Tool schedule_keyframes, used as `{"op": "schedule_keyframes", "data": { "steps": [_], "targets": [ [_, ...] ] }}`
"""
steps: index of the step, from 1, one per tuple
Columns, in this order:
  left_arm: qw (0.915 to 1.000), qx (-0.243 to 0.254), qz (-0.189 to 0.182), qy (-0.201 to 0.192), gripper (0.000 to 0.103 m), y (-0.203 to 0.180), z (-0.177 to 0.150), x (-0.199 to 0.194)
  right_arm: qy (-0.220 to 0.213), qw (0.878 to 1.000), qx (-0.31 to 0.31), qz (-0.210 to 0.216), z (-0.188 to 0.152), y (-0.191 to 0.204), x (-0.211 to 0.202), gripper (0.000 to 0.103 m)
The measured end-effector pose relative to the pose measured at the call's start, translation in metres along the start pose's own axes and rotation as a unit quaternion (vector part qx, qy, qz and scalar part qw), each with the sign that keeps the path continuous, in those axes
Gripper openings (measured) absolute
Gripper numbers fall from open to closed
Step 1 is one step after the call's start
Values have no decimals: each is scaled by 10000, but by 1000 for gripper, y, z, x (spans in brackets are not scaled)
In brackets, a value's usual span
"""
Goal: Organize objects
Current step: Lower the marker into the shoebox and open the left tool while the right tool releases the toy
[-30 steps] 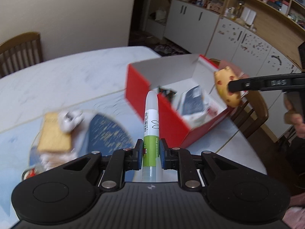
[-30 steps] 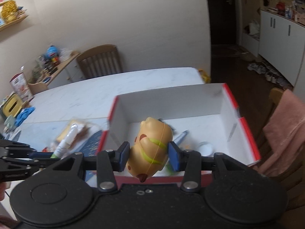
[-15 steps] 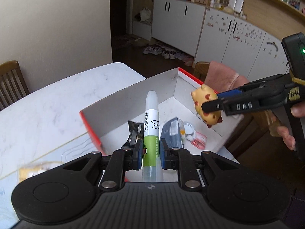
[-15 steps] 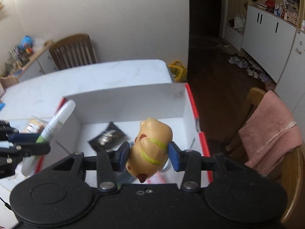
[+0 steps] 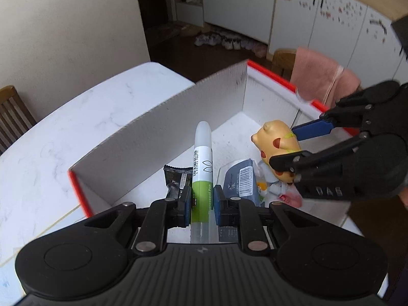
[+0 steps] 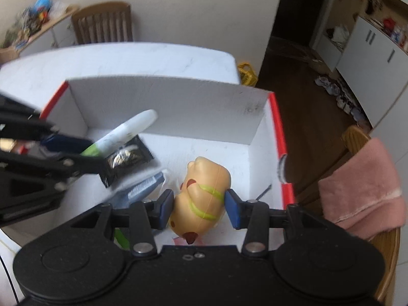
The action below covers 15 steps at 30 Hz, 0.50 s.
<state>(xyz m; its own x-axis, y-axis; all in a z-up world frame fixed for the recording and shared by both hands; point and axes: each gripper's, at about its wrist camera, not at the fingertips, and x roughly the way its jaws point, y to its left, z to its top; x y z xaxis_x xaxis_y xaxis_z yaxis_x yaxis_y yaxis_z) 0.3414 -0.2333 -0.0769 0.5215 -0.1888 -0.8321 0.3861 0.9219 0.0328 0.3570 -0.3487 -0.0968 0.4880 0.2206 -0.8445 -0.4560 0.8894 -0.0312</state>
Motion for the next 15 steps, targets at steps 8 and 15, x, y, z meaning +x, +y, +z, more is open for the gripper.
{"op": "schedule_keyframes", "data": {
  "steps": [8, 15],
  "targets": [
    [9977, 47, -43, 681, 16, 1, 3, 40, 141, 9998, -62, 94, -2, 1, 14, 43],
    [9940, -22, -137, 1081, 16, 2, 4, 59, 184, 9996, 61, 192, -4, -6, 19, 44]
  ]
}}
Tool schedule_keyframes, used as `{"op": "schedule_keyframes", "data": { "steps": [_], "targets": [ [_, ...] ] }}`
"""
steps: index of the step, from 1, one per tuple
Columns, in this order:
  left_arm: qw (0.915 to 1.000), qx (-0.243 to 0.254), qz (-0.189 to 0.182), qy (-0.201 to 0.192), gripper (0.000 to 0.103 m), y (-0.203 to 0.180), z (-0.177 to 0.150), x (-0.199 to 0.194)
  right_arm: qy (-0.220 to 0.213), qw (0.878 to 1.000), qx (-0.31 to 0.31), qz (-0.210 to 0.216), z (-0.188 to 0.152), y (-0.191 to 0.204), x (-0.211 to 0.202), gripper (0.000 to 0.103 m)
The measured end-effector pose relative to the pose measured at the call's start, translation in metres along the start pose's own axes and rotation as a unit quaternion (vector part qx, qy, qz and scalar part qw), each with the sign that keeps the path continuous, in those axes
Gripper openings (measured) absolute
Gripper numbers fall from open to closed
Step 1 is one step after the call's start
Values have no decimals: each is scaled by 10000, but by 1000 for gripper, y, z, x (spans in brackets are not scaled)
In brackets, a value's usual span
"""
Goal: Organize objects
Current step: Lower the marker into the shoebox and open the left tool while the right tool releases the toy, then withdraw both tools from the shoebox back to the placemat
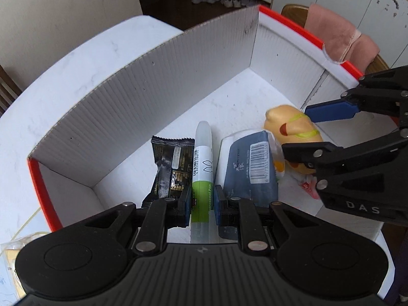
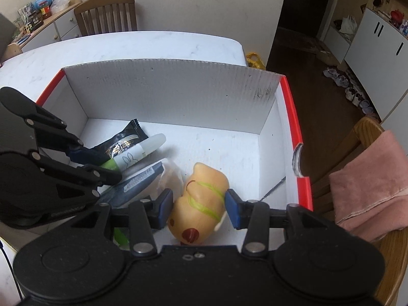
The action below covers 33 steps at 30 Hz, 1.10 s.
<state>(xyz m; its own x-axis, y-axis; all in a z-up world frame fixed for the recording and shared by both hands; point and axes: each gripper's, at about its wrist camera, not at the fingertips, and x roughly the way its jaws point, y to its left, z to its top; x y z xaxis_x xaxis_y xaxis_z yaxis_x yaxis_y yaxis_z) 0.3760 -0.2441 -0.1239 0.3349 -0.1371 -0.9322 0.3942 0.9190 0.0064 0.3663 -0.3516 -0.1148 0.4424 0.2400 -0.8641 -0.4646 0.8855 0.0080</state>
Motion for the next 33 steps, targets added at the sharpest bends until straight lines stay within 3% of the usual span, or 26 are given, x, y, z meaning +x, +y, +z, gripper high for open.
{"op": "schedule_keyframes", "data": {
  "steps": [7, 17, 22, 33],
  "targets": [
    [9992, -98, -168, 345, 16, 4, 5, 12, -13, 10000, -12, -1, 1, -3, 1, 45],
    [9994, 7, -117, 337, 17, -1, 6, 12, -69, 10000, 4, -37, 0, -6, -8, 53],
    [9998, 88, -80, 138, 30, -3, 3, 0, -177, 9998, 75, 6, -3, -7, -20, 55],
    [9987, -44, -315, -400, 30, 2, -10, -37, -607, 9979, 204, 119, -10, 0, -64, 62]
  ]
}}
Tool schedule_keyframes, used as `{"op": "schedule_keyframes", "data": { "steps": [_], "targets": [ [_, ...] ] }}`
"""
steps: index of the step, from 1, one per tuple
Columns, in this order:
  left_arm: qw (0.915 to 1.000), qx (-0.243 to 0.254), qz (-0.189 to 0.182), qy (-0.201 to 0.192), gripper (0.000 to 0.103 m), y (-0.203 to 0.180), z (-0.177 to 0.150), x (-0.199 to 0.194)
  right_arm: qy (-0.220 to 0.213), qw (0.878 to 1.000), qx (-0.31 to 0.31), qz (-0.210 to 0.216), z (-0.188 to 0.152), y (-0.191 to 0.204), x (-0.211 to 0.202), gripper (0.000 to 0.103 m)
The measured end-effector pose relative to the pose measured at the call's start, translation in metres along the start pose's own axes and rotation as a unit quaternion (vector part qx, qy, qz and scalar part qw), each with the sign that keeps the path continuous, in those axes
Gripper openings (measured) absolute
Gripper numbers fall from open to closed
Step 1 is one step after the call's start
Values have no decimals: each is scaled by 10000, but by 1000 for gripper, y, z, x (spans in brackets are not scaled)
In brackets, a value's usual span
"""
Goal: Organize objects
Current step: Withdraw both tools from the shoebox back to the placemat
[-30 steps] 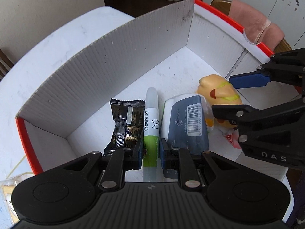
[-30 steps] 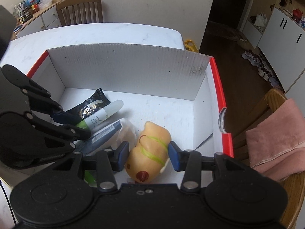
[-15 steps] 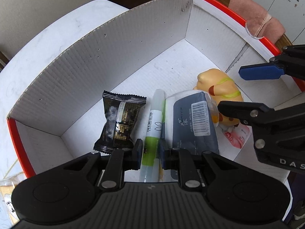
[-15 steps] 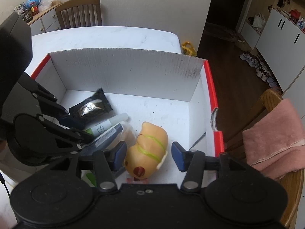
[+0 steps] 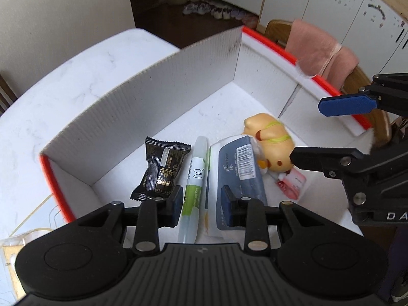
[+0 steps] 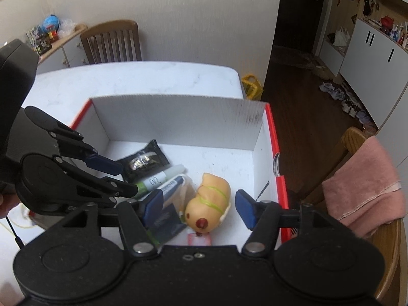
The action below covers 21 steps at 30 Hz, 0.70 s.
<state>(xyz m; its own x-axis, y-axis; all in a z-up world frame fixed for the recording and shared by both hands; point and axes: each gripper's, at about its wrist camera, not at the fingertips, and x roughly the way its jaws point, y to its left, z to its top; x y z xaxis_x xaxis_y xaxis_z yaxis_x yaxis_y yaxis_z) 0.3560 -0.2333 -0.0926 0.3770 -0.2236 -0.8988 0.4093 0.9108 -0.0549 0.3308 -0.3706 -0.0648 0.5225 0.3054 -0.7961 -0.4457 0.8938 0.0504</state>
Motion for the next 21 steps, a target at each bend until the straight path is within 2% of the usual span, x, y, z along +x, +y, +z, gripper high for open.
{"op": "schedule_keyframes", "data": {
  "steps": [9, 15, 17, 19, 21],
  "targets": [
    [9978, -100, -113, -645, 30, 11, -21, -53, -304, 9994, 153, 110, -4, 21, -37, 63],
    [9944, -63, -204, -1031, 30, 18, -42, -93, -542, 9977, 355, 192, -6, 40, -57, 68],
    [9934, -28, -203, -1126, 36, 20, -51, -104, -588, 9972, 398, 216, -6, 48, -62, 69],
    [9920, -17, -179, -1247, 56, 24, -61, -114, -627, 9970, 404, 217, -7, 57, -66, 69],
    [9906, 9, -178, -1353, 59, 29, -71, -124, -648, 9968, 403, 240, -9, 69, -68, 72]
  ]
}}
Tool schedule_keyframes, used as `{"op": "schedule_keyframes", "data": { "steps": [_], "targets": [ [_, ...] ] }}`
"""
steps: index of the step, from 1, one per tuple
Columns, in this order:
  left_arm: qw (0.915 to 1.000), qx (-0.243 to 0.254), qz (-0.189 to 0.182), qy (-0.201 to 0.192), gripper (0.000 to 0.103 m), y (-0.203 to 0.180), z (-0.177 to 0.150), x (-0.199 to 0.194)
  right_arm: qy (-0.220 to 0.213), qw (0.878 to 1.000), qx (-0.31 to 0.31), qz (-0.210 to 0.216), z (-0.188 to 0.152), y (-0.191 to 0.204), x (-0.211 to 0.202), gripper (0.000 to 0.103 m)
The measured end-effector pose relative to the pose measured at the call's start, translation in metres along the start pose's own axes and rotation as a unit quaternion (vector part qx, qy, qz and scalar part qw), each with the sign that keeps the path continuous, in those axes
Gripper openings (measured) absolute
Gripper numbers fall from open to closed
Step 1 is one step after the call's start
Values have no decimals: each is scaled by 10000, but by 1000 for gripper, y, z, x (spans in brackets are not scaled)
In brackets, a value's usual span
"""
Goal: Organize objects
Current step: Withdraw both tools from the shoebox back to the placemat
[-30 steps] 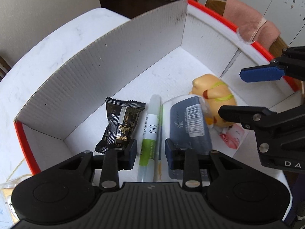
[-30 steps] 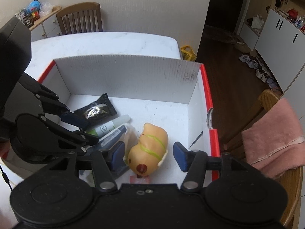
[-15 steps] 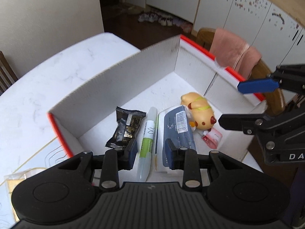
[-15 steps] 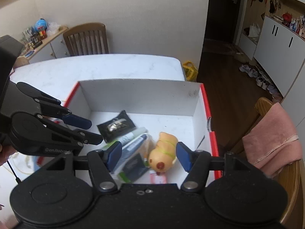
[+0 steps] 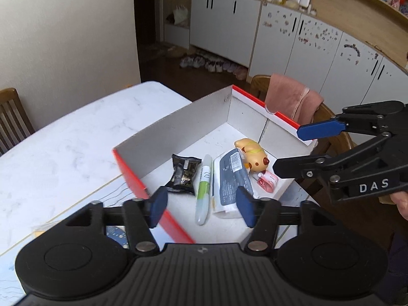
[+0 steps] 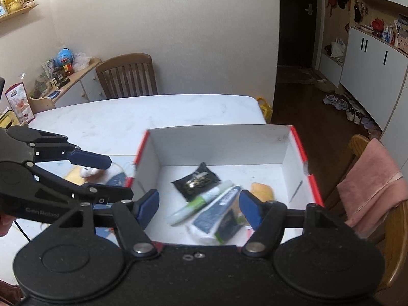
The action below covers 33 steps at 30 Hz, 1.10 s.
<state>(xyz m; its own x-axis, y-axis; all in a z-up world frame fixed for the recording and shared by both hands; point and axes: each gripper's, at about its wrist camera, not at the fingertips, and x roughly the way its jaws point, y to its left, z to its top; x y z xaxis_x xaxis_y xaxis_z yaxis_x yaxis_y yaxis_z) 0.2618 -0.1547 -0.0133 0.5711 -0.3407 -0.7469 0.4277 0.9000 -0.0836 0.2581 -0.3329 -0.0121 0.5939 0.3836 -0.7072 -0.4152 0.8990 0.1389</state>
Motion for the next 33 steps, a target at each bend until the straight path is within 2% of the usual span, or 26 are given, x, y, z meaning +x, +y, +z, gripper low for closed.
{"op": "schedule_keyframes", "data": {
  "steps": [1, 3, 5, 9, 11, 14, 16, 19, 24, 26, 27, 33],
  "targets": [
    [10000, -16, -9, -23, 59, 3, -4, -5, -7, 10000, 6, 25, -1, 6, -1, 76],
    [9999, -86, 0, -69, 61, 10, -12, -15, -21, 10000, -4, 80, -2, 18, -2, 79],
    [9998, -139, 29, -150, 70, 18, -21, -26, -25, 9999, -49, 116, -5, 32, -3, 81],
    [9993, -167, 178, -288, 77, 34, -42, -48, -44, 9997, -93, 211, -9, 59, -2, 86],
    [9989, -245, 250, -307, 81, 44, -53, -57, -60, 9996, -92, 250, -11, 73, -1, 93],
    [9977, -421, 399, -356, 82, 62, -69, -70, -81, 9995, -64, 284, -15, 90, 0, 102],
    [9965, -577, 439, -409, 82, 74, -81, -78, -87, 9995, -67, 308, -18, 101, 3, 102],
    [9941, -837, 486, -484, 88, 93, -101, -87, -28, 9995, -40, 300, -20, 117, 9, 102],
    [9915, -1023, 674, -439, 91, 123, -138, -100, 86, 9996, 1, 285, -26, 143, 21, 102],
    [9899, -1099, 774, -450, 101, 133, -154, -105, 151, 9994, 27, 317, -28, 154, 26, 102],
    [9894, -1122, 803, -461, 102, 138, -161, -107, 186, 9993, 31, 335, -29, 159, 29, 102],
    [9877, -1152, 949, -463, 103, 164, -204, -113, 443, 9981, -20, 426, -40, 195, 45, 102]
  ]
}}
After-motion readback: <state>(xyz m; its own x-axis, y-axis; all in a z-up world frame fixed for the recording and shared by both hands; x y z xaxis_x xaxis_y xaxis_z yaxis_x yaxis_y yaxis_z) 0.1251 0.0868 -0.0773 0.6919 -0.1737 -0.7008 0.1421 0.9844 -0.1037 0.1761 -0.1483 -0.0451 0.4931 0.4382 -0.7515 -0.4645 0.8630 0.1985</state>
